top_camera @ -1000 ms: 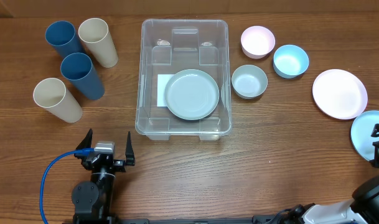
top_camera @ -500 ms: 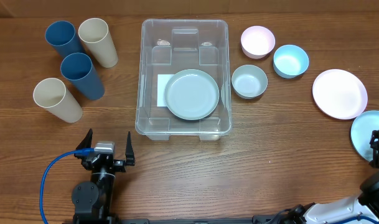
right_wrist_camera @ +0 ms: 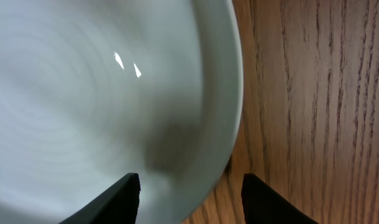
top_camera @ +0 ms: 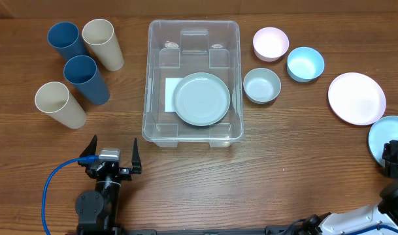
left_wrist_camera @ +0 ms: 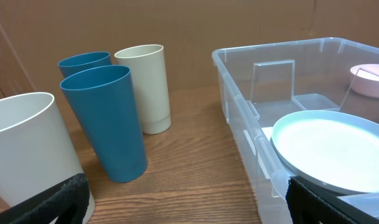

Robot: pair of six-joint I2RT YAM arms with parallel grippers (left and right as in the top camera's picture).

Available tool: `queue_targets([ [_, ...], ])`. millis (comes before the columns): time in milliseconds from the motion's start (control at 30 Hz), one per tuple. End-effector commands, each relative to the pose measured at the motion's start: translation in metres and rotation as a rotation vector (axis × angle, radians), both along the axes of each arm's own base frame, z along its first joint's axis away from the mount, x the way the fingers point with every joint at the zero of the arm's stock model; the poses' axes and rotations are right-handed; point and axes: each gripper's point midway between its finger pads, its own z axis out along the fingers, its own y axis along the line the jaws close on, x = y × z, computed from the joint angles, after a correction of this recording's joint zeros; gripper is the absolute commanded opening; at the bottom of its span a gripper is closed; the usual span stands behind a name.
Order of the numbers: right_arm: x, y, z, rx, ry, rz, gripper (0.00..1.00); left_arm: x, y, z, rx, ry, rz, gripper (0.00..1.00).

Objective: Pack container
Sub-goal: 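Move the right gripper to the light blue plate and grip its rim, then carry the light blue plate over the bin and lower it onto the grey plate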

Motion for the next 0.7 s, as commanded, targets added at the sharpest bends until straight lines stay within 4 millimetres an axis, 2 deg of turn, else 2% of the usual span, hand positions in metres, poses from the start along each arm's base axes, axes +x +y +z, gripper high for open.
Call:
queue_targets([
  [0, -0.005, 0.005, -0.009, 0.009, 0.014, -0.001, 0.34, 0.0, 0.002, 0.0, 0.026, -0.005, 0.006, 1.0],
  [67, -0.008, 0.008, -0.014, 0.015, 0.017, -0.001, 0.17, 0.0, 0.002, 0.0, 0.026, -0.005, 0.006, 1.0],
  [167, -0.01, 0.012, -0.017, 0.025, 0.021, -0.001, 0.05, 0.0, 0.002, 0.0, 0.026, -0.005, 0.006, 1.0],
  [333, -0.01, 0.022, -0.02, 0.053, 0.032, 0.014, 0.04, 0.0, 0.002, 0.0, 0.026, -0.005, 0.006, 1.0],
  [467, 0.006, 0.028, -0.016, 0.059, -0.001, 0.055, 0.04, 0.0, 0.002, 0.0, 0.026, -0.005, 0.006, 1.0],
  [567, 0.027, 0.021, 0.002, 0.058, -0.063, 0.072, 0.04, 0.0, 0.002, 0.0, 0.026, -0.005, 0.006, 1.0],
  [667, 0.045, 0.002, 0.043, 0.016, -0.103, 0.088, 0.04, 0.0, 0.002, 0.0, 0.026, -0.005, 0.006, 1.0],
])
